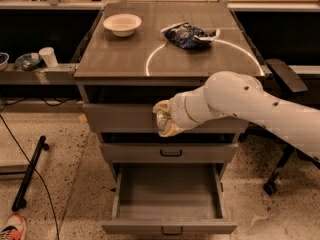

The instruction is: Pick 7up can from bottom drawer and place on counter

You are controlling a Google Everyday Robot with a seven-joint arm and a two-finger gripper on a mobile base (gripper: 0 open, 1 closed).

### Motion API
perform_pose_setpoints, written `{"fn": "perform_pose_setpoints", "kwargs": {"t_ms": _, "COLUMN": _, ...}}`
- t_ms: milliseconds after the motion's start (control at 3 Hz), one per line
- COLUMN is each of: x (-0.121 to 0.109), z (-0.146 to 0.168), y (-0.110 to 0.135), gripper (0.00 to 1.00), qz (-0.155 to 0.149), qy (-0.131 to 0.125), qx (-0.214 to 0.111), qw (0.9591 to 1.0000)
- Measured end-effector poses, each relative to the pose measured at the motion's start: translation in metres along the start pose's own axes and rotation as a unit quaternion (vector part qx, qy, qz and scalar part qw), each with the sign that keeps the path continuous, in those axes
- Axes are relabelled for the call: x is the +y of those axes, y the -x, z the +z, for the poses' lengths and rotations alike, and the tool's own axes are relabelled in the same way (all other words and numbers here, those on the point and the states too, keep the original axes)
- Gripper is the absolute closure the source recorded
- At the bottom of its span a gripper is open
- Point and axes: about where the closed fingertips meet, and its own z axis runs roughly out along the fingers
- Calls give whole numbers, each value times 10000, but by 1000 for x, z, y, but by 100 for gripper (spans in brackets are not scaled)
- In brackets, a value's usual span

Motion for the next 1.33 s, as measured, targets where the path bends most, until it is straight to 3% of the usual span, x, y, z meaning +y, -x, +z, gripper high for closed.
{"fn": "perform_pose_setpoints", "kwargs": {"t_ms": 333, "x": 0, "z": 0, "y": 0, "gripper": 100, "qz": 0, "qy": 0, "qx": 0, "qw": 10000}}
{"fn": "perform_pose_setpoints", "kwargs": {"t_ms": 667, "x": -29, "z": -3, "y": -6, "gripper": 100, "qz": 308, "qy": -71, "qx": -64, "qw": 9995}}
{"fn": "perform_pose_setpoints", "kwargs": {"t_ms": 1000, "x": -73, "z": -2, "y": -20, "gripper": 100, "qz": 769, "qy": -29, "qx": -229, "qw": 9968}}
{"fn": "perform_pose_setpoints", "kwargs": {"t_ms": 1333, "x": -103, "z": -21, "y": -20, "gripper": 100, "qz": 732, "qy": -274, "qx": -239, "qw": 9967}}
